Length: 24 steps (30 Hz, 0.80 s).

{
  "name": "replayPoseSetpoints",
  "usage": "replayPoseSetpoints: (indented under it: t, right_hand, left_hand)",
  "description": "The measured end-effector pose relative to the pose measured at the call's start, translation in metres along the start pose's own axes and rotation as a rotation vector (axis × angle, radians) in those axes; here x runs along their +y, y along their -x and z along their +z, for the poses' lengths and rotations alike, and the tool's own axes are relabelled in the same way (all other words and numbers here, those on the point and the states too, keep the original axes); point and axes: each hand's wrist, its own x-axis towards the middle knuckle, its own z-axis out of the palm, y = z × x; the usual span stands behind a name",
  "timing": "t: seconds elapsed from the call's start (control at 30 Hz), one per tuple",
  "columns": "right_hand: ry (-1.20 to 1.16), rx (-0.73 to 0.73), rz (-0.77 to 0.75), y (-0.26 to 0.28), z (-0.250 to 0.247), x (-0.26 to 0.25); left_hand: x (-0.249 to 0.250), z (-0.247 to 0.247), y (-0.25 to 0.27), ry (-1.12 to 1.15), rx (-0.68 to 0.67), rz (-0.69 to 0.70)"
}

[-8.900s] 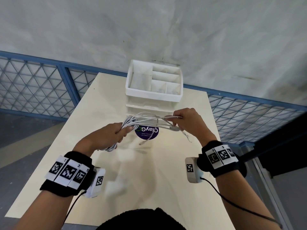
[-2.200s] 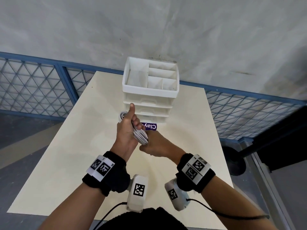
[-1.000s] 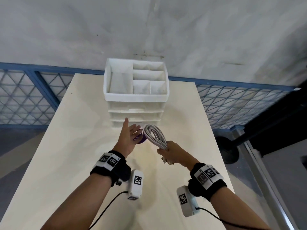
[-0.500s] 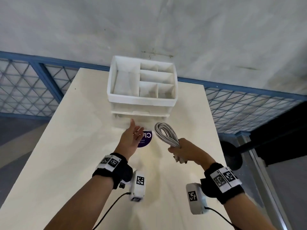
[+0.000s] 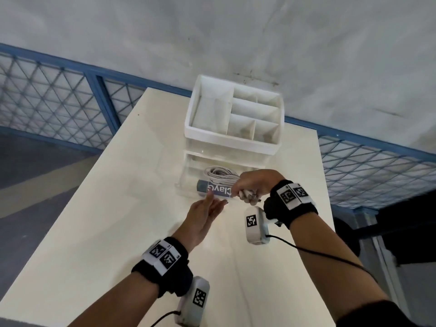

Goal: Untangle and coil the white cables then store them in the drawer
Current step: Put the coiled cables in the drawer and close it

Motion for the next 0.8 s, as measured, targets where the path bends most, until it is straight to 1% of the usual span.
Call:
replayPoseSetpoints:
  t: [0.1, 0.2, 0.43, 0.5, 0.57, 0.67, 0.7, 0.8]
  right_hand:
    - [-0.067, 0.065, 0.050, -0.010, -0.003, 0.002]
    - [-0.109, 0.127, 0.066, -0.016, 0.000, 0.008]
    - [-0.052, 0.280, 0.102, -0.021, 0.003, 0.003]
    - [-0.113, 0.314, 0.088, -0.026, 0.006, 0.004]
    - [-0.170, 0.387, 0.058, -0.032, 0.012, 0.007]
    - [0.020, 0.525, 0.025, -0.041, 0.026, 0.010]
    - [0.106, 0.562, 0.047, -0.046, 0.031, 0.011]
    - [0.515, 0.664, 0.098, -0.049, 0.040, 0.013]
  left_hand:
    - [0.000, 0.000, 0.000, 0.004, 0.013, -0.004]
    - [0.000, -0.001, -0.001, 0.019, 0.014, -0.012]
    - [0.000, -0.002, -0.001, 0.008, -0.013, 0.000]
    - [0.000, -0.002, -0.001, 0.007, -0.017, -0.002]
    - [0.000, -0.001, 0.000, 0.005, -0.016, -0.004]
    - [0.001, 0.000, 0.000, 0.001, -0.005, 0.005]
    - [0.001, 0.000, 0.000, -0.004, -0.004, 0.008]
    - [0.001, 0.001, 0.001, -0.009, -0.003, -0.002]
